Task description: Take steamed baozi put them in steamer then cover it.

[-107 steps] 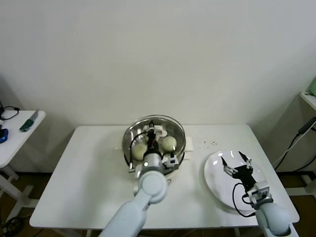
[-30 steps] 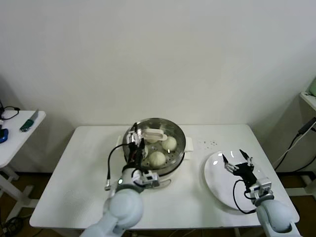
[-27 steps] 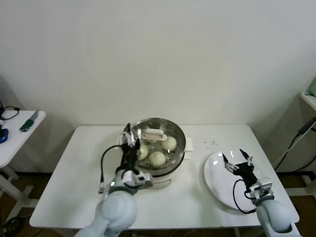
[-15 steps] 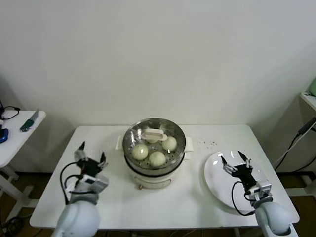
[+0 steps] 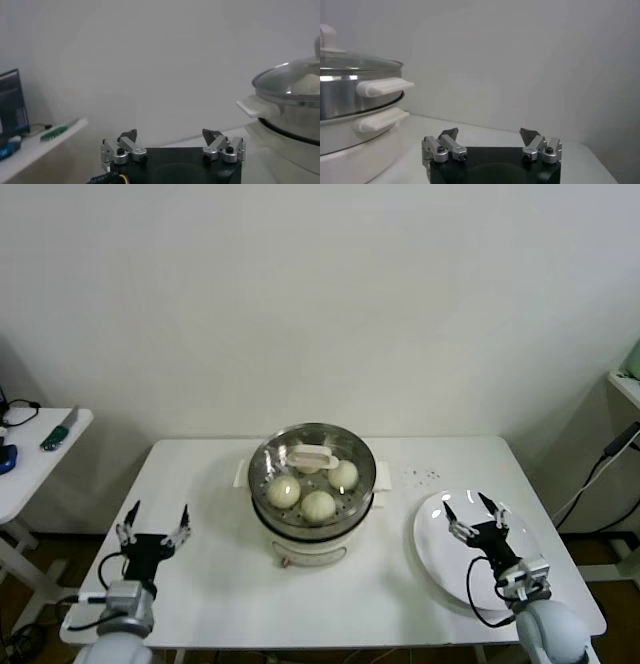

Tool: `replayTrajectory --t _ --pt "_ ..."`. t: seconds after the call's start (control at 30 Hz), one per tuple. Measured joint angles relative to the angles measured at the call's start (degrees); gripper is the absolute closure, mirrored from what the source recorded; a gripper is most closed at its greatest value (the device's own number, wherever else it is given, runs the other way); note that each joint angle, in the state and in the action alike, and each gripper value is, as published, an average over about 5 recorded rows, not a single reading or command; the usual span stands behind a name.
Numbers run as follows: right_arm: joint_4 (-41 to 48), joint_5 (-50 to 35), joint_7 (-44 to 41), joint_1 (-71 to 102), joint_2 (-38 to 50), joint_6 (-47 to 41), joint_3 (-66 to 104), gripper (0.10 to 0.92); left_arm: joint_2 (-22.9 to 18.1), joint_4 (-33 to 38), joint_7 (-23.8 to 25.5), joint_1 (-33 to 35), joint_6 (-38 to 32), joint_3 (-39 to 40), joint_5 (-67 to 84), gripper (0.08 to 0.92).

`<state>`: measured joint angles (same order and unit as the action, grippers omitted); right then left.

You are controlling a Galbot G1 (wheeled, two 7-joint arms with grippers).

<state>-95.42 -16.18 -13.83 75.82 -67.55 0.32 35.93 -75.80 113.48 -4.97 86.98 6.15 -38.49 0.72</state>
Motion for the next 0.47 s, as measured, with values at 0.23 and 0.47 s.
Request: replayTrajectory --t 0.23,0.47 --pt "0.13 -0.07 -0.29 0.25 0.03 1.27 -0.38 0.203 -1.34 -3.38 0.69 1.37 -8.12 -1.97 4.47 0.177" --pt "-0.02 -0.03 -0.29 0.29 0.22 1.66 -0.94 0.203 -1.74 -4.57 1.41 2.30 -11.87 -3.24 6.52 0.177"
